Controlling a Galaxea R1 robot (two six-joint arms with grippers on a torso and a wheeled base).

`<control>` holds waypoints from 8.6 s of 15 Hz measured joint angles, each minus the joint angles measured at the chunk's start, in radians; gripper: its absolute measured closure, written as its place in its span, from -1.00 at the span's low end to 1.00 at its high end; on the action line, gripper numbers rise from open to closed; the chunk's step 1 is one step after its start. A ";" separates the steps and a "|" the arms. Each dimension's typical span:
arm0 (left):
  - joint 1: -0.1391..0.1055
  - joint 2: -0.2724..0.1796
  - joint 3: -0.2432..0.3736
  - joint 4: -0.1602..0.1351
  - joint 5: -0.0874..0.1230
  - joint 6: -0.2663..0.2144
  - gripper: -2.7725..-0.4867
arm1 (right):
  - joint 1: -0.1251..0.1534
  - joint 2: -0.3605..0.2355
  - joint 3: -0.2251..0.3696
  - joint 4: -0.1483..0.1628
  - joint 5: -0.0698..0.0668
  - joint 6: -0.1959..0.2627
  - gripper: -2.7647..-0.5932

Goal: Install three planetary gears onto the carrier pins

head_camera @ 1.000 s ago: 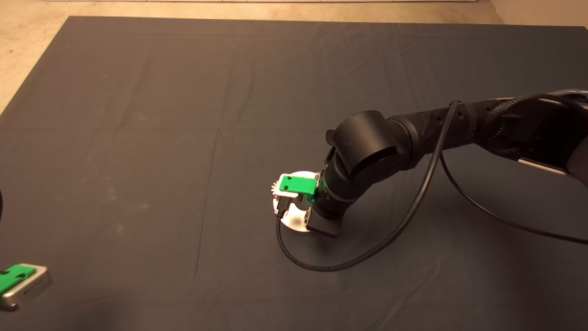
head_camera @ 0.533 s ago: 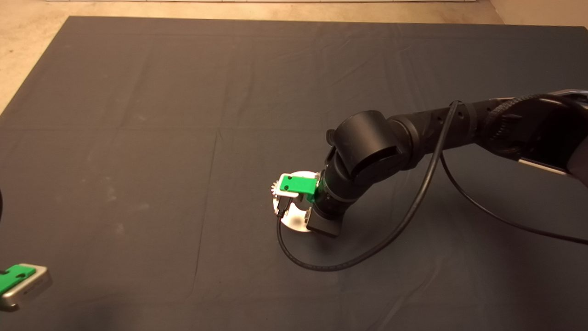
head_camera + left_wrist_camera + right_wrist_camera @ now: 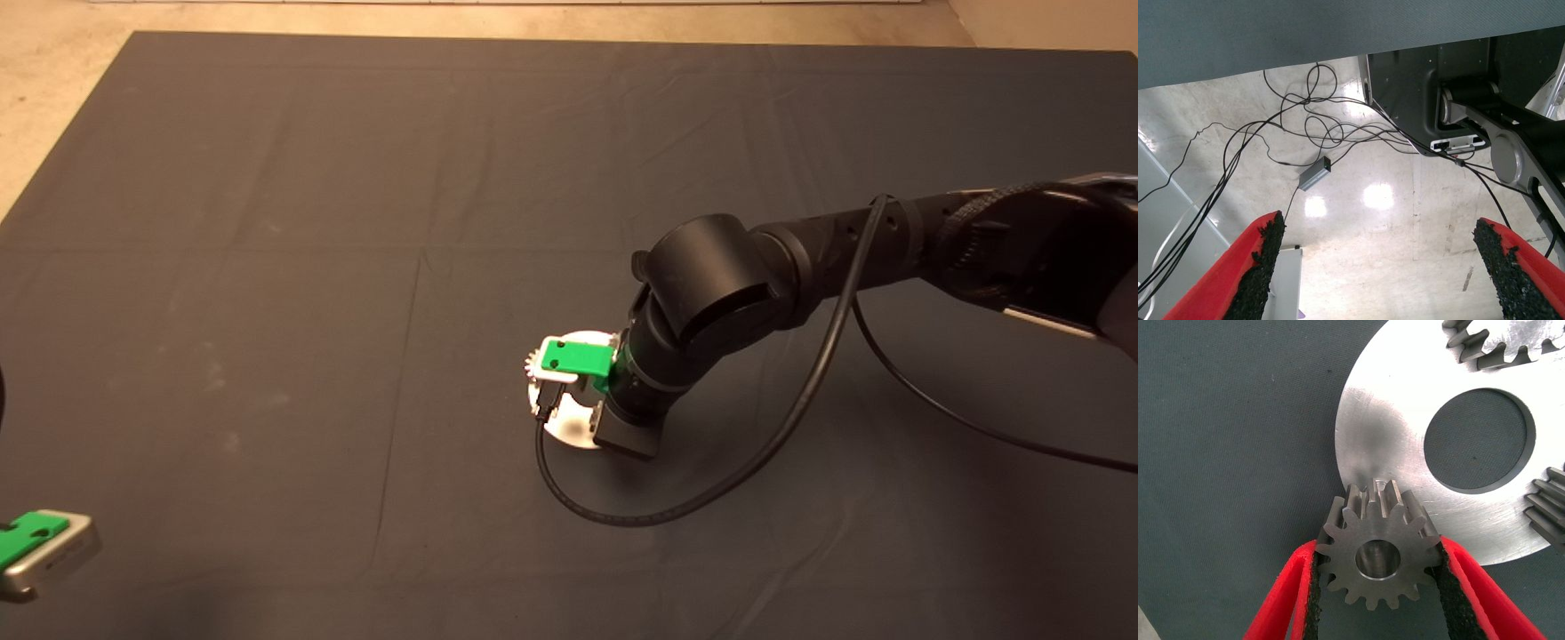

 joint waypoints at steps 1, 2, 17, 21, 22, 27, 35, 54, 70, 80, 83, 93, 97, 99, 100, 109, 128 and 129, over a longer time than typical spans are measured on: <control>0.000 -0.002 0.000 0.000 0.000 0.000 -0.34 | 0.000 0.000 0.002 0.000 0.000 0.000 0.59; 0.000 -0.002 0.000 0.000 0.000 0.000 -0.34 | 0.000 0.000 0.002 0.000 0.000 0.000 0.59; 0.000 -0.004 0.000 0.000 0.000 0.000 -0.34 | -0.003 -0.020 0.002 0.000 0.000 -0.017 0.59; 0.000 -0.004 0.000 0.000 0.000 0.000 -0.34 | -0.003 -0.022 0.002 0.000 0.001 -0.018 0.59; 0.000 -0.005 0.000 0.000 0.000 0.000 -0.34 | -0.003 -0.022 0.002 0.000 0.001 -0.019 0.59; 0.000 -0.018 0.000 0.000 0.000 0.001 -0.34 | -0.003 -0.022 0.002 0.000 0.001 -0.019 0.59; 0.000 -0.021 0.000 0.000 0.000 0.004 -0.34 | -0.006 -0.019 0.002 0.000 -0.001 -0.019 0.58; 0.000 -0.023 0.000 -0.002 0.000 0.005 -0.34 | -0.008 -0.006 0.006 -0.001 -0.003 -0.019 0.59; 0.000 -0.023 0.000 -0.003 0.000 0.006 -0.34 | -0.013 0.000 0.007 -0.013 0.001 -0.019 0.59; 0.000 -0.029 0.000 -0.003 0.000 0.007 -0.34 | -0.013 -0.003 0.007 -0.031 0.004 -0.019 0.59; 0.000 -0.030 0.000 -0.003 0.000 0.007 -0.34 | -0.013 -0.006 0.002 -0.040 0.004 -0.019 0.59; 0.000 -0.032 0.000 -0.003 0.000 0.008 -0.34 | -0.013 -0.005 0.001 -0.044 0.004 -0.019 0.59; 0.000 -0.032 0.000 -0.003 0.000 0.012 -0.34 | -0.014 -0.005 0.005 -0.045 0.003 -0.019 0.59; 0.000 -0.033 0.000 -0.003 0.000 0.015 -0.34 | -0.013 -0.005 0.012 -0.052 0.003 -0.019 0.59; 0.000 -0.034 0.000 -0.003 0.000 0.015 -0.34 | -0.014 -0.005 0.016 -0.052 0.002 -0.019 0.59; 0.000 -0.034 0.000 -0.003 0.000 0.019 -0.34 | -0.014 -0.005 0.034 -0.053 0.001 -0.019 0.59; 0.000 -0.042 0.000 -0.004 0.000 0.023 -0.34 | -0.014 -0.019 0.034 -0.053 0.000 -0.030 0.59; 0.000 -0.043 0.000 -0.004 0.000 0.023 -0.34 | -0.014 -0.019 0.034 -0.053 0.000 -0.030 0.59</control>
